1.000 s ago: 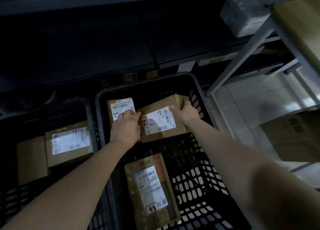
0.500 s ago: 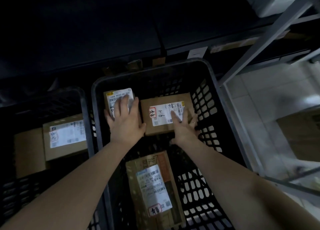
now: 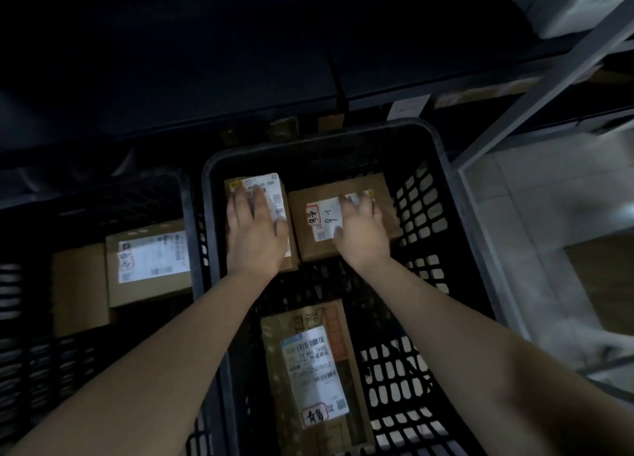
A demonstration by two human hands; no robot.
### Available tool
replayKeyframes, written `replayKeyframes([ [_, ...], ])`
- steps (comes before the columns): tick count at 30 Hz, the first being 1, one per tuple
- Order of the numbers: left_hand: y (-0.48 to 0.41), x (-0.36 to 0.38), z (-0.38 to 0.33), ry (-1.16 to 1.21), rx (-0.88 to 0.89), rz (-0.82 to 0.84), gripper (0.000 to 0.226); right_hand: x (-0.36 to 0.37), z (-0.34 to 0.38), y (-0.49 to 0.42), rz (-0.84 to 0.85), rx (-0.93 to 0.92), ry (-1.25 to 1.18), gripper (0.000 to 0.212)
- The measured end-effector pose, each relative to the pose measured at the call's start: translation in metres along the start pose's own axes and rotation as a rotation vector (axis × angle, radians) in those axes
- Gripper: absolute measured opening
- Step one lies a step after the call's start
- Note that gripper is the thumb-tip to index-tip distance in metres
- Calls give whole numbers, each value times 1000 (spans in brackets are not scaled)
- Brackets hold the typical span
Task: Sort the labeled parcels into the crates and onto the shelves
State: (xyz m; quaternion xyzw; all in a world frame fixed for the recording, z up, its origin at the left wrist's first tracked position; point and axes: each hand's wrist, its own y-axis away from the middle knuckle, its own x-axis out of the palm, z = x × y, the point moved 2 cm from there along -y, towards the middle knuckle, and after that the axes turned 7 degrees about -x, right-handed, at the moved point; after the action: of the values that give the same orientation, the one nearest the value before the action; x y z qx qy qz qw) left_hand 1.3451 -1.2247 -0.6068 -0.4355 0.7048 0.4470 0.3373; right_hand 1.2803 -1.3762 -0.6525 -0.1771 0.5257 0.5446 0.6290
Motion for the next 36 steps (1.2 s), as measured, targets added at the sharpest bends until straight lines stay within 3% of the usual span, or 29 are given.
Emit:
replayKeyframes([
  [2, 0, -5, 3, 104, -13, 24, 59, -11, 27, -2, -18, -30, -247, 44],
  [6, 0, -9, 14, 299, -81, 125, 70, -20, 75, -1, 225, 78, -649, 55],
  [8, 4, -12, 13, 243, -83, 188, 72, -17, 90, 2, 306, 153, -776, 60],
  [11, 6, -14, 13, 249, -78, 248, 74, -5, 95, 0, 217, 222, -911, 76],
  [14, 9, -14, 17, 300, -60, 238, 76, -13, 100, 17, 196, 214, -1053, 48],
  [18, 15, -11, 20, 325, -46, 213, 67, -7, 92, 29, 213, 162, -1210, 61],
  [20, 14, -9, 22, 311, -27, 213, 60, -2, 91, 27, 199, 133, -1122, 55],
  [24, 17, -15, 18, 223, -34, 315, 65, -2, 91, 15, 212, 75, -698, 50],
  [26, 20, -17, 16, 246, -30, 302, 63, -4, 88, 13, 199, 95, -707, 48],
  [28, 31, -22, 15, 196, 100, 200, 60, -6, 77, 18, 77, 179, -732, 44],
  [31, 52, -23, 7, 57, 486, 10, 45, 5, 41, 39, -23, 362, -666, 28],
  [34, 71, -7, -1, -33, 629, 214, 27, 26, 4, 71, 117, 437, -551, 25],
  [36, 77, 16, 2, -154, 574, 419, 25, 40, -10, 88, 243, 436, -488, 27],
])
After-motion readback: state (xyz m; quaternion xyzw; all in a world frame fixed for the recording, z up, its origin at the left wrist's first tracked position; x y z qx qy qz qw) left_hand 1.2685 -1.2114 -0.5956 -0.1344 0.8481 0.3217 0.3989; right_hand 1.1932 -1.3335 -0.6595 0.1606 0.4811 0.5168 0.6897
